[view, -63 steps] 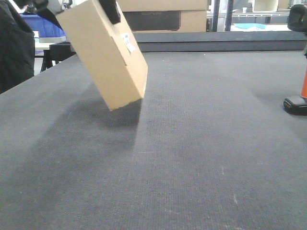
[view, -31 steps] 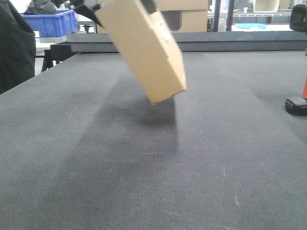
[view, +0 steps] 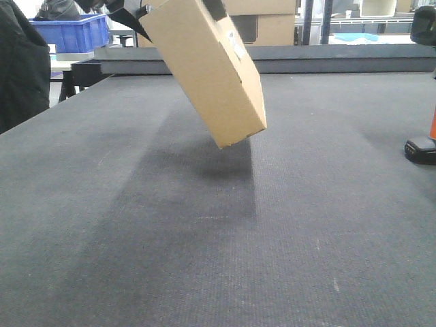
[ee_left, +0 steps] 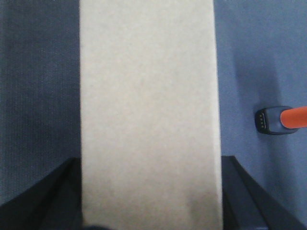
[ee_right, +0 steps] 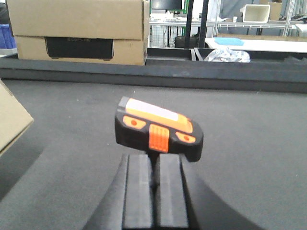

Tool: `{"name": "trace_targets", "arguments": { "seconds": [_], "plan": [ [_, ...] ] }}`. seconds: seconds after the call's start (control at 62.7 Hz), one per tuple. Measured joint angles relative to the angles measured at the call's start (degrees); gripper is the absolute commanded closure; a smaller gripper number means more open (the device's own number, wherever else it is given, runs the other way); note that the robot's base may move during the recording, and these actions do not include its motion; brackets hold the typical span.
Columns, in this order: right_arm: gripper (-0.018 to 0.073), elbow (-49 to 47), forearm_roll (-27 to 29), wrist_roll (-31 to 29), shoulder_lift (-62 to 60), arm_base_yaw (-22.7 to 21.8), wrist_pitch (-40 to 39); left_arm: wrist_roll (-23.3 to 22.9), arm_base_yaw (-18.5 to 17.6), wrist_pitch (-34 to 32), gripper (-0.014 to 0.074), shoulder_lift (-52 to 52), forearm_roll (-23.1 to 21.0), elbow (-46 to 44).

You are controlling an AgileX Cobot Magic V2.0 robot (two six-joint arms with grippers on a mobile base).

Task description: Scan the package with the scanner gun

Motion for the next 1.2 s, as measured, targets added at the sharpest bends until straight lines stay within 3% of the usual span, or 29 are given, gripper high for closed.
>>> {"name": "trace_targets", "arguments": {
  "seconds": [0.223, 0.399, 0.59, 0.749, 0.829, 1.036, 1.132, 1.196],
  "plan": [
    [0.0721, -0.05, 0.11, 0.00, 13.62, 0.08, -5.83, 0.00, 0.00, 0.00, 0.0707, 0.00, 0.00, 0.00],
    [0.0721, -0.05, 0.23, 0.39, 24.16, 0.08, -16.53, 0.00, 0.00, -0.04, 0.0707, 0.00, 0.00, 0.00],
    [0.0721, -0.05, 0.92, 13.65, 32.21, 0.08, -25.40, 0.00, 0.00, -0.04, 0.0707, 0.09, 0.00, 0.00],
    [0.0716, -0.13, 1.28, 17.40, 36.96, 0.08, -31.04, 0.00, 0.00, -0.25, 0.0707, 0.09, 0.00, 0.00],
    [0.0629, -0.13, 1.28, 17.84, 38.50, 0.08, -31.60, 0.00, 0.00, -0.25, 0.0707, 0.09, 0.00, 0.00],
    [0.0109, -1.52, 1.32, 18.06, 40.09, 0.08, -31.60, 0.00, 0.00, -0.25, 0.0707, 0.09, 0.00, 0.00],
    [-0.0014, -3.31, 1.32, 18.06, 40.09, 0.08, -31.60, 0.00, 0.00, -0.25, 0.0707, 0.09, 0.12, 0.00],
    [-0.0006, -4.68, 1.32, 18.06, 40.23, 0.08, -31.60, 0.00, 0.00, -0.25, 0.0707, 0.09, 0.12, 0.00]
  ]
}}
